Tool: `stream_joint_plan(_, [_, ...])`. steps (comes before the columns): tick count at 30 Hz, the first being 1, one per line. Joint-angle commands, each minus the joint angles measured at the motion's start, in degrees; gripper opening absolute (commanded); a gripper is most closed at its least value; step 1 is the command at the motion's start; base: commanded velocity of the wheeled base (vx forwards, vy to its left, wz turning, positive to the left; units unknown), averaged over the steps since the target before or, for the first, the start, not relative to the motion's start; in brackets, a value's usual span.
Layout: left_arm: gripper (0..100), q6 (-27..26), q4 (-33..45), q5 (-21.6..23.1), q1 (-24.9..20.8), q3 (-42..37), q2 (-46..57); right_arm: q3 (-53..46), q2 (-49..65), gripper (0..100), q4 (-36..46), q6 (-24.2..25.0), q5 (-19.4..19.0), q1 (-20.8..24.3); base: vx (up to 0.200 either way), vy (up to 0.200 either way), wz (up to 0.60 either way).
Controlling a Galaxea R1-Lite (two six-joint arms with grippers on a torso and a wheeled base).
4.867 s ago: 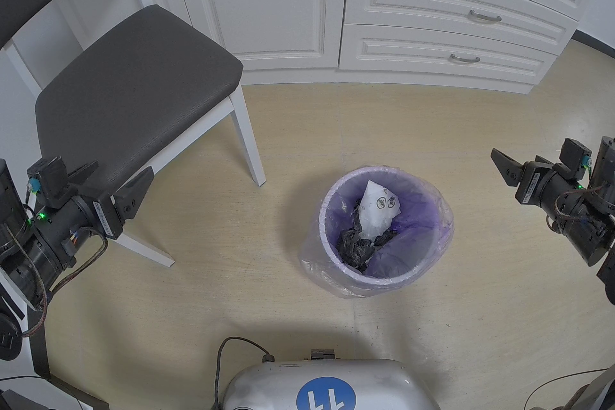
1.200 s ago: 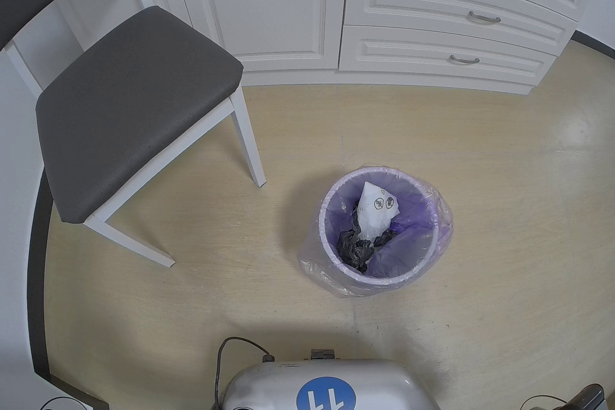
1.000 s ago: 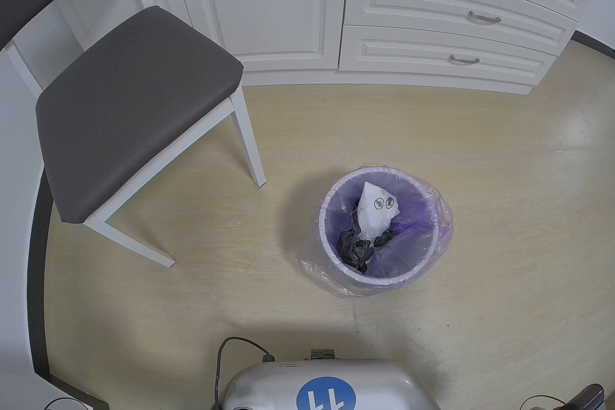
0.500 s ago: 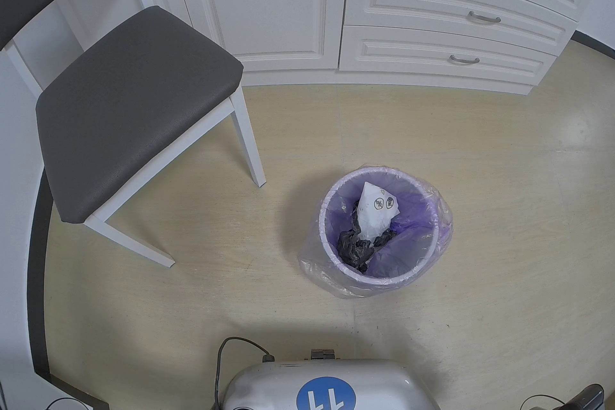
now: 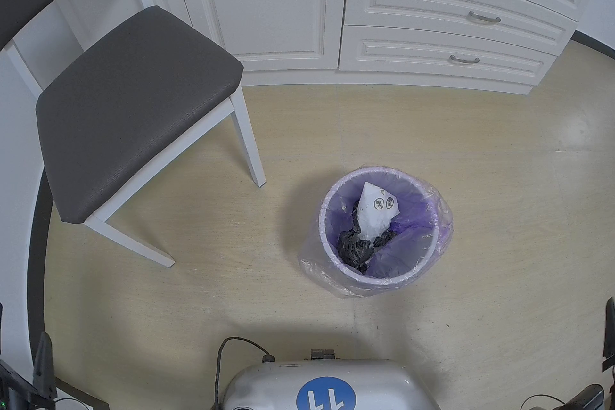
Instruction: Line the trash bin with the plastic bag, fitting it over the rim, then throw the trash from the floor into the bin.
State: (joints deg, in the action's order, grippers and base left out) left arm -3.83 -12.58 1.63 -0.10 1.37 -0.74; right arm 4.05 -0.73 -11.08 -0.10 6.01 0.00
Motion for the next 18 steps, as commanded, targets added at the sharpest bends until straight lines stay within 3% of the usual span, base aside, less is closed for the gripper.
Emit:
stream_joint_plan(1, [100, 0.0, 4.8, 0.0, 0.0, -1.3, 0.7, -4.0, 0.7, 100, 2.6, -0.1, -0.1, 0.0, 0.0, 0.0, 0.0])
stream_joint_plan(4, [100, 0.3, 9.2, -0.5, 0.0, -1.3, 0.7, -4.0, 0.7, 100, 7.0, -0.2, -0.1, 0.0, 0.0, 0.0, 0.0])
stream_joint_plan(10, [100, 2.9, 14.0, -0.6, 0.1, -0.9, 0.7, -4.0, 0.7, 100, 7.1, -0.3, -1.7, 0.0, 0.0, 0.0, 0.0])
stream_joint_plan(18, [100, 2.6, 12.9, -0.6, 0.1, -1.2, 0.7, -4.0, 0.7, 100, 7.1, -0.3, -5.1, -0.1, 0.0, 0.0, 0.0])
